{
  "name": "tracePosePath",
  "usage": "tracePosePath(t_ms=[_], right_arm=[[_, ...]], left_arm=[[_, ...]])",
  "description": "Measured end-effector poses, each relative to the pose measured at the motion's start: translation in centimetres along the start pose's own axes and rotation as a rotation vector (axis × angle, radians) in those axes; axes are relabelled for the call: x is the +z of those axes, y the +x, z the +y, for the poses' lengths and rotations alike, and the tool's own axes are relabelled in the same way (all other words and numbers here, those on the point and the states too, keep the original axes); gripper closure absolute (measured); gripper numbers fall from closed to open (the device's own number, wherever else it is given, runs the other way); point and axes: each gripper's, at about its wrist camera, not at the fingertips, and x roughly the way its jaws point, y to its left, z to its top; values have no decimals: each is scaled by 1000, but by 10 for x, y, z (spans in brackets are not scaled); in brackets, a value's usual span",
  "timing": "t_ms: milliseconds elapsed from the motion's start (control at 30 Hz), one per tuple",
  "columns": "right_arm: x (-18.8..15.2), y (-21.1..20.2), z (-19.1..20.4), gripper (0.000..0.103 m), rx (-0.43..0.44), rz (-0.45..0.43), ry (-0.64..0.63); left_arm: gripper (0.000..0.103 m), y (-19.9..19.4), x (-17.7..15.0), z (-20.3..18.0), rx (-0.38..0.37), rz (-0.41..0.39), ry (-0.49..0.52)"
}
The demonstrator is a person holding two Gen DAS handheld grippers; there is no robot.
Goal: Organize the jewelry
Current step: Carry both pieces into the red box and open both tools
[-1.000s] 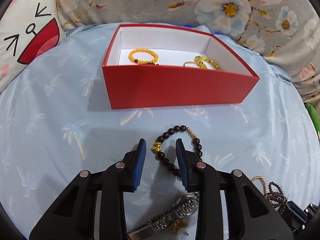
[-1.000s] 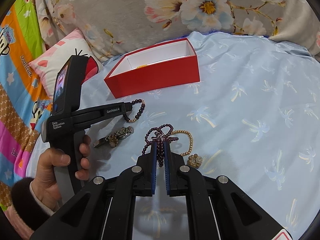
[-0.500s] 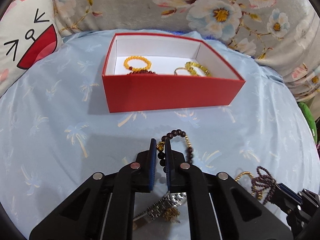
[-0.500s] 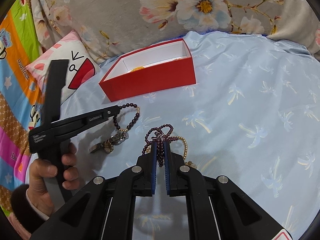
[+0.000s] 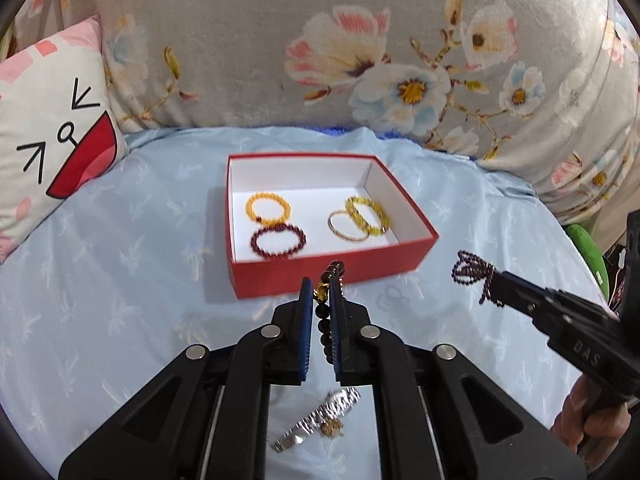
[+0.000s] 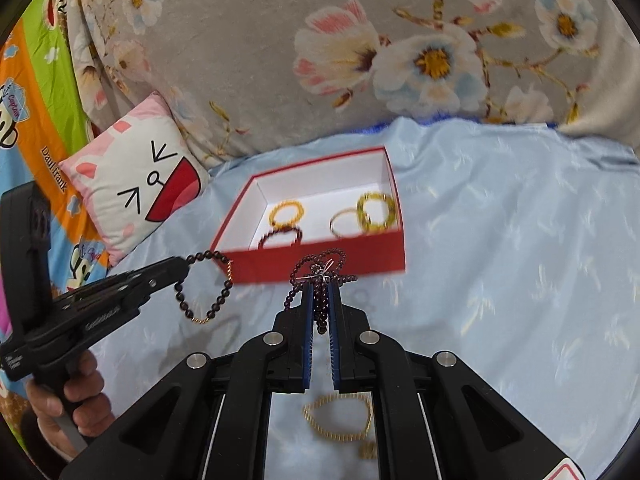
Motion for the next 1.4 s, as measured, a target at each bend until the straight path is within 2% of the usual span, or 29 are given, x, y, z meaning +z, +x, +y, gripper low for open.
tracePosePath(t_ms=[200,400,667,867,1133,1200,1233,1400], right_arm=[[47,35,0,96,27,-1,-6],[74,81,0,96,50,41,2],[83,142,-6,96,47,112,7],[86,173,-7,95,77,154,24],[91,161,-9,85,65,89,29],[88,155,-9,83,55,83,18],[86,152,-9,83,52,81,12],[77,137,-9,82,49,69,-1]], left_arm=[[95,16,36,7,22,-34,4],[95,51,63,19,31,-32,-22],[95,98,73,30,46,8,-39],[95,120,76,32,57,26,-43],[94,123,79,34,59,17,-57],[83,121,77,35,66,19,-66],[72,120,77,35,65,16,-69],[70,108,74,33,62,-2,-70]])
